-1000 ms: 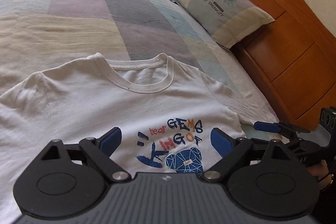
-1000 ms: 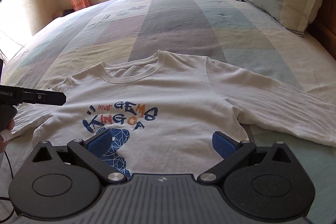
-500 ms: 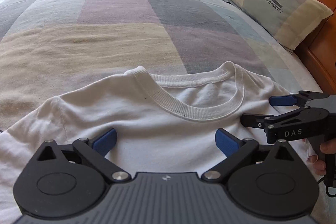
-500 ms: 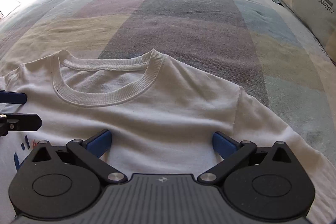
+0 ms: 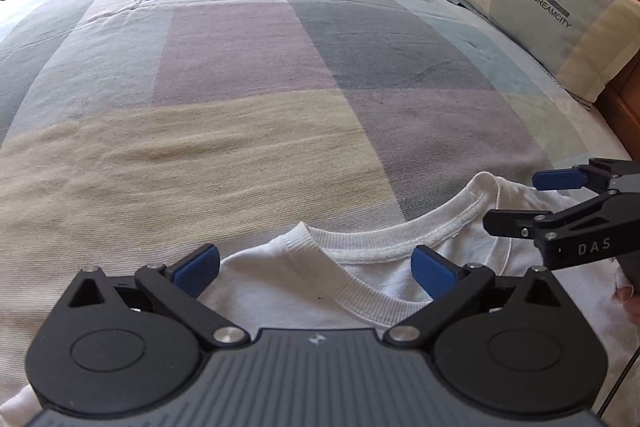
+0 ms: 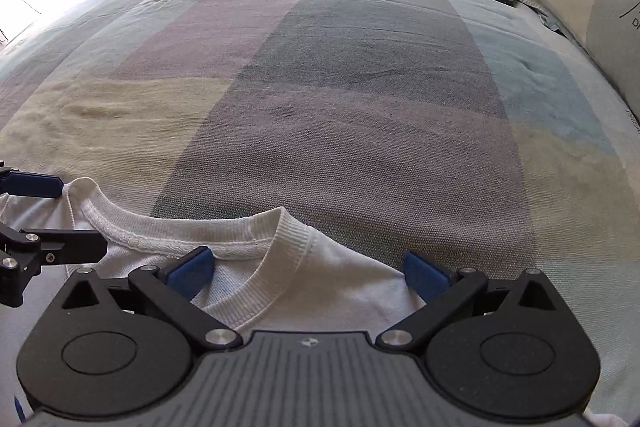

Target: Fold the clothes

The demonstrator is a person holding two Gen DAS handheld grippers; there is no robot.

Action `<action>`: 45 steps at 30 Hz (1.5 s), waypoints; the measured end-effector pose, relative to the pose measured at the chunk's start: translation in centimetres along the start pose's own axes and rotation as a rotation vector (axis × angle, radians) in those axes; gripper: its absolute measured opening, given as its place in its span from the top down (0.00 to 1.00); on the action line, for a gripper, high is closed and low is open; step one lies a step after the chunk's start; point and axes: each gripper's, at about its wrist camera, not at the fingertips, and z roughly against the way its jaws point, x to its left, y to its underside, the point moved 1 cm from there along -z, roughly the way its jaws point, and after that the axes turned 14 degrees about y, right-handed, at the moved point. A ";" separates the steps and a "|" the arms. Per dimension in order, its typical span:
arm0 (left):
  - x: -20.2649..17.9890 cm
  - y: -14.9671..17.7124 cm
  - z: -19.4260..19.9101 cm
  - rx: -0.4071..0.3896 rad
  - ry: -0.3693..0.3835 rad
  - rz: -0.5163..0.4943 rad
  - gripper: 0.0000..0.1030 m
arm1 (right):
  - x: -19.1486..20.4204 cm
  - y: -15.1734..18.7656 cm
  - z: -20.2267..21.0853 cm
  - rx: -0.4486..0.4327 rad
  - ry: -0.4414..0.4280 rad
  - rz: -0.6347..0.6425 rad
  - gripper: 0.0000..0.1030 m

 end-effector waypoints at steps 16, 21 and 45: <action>-7.4 20.4 10.2 0.064 0.090 0.066 0.01 | 0.6 22.3 15.1 0.034 -0.006 0.103 0.00; -9.6 22.0 9.7 0.092 0.006 -0.130 0.01 | 0.5 23.2 15.5 -0.033 0.023 0.019 0.00; -17.0 38.3 18.5 -0.093 0.076 -0.320 0.01 | 3.9 37.3 26.0 -0.184 0.071 -0.048 0.00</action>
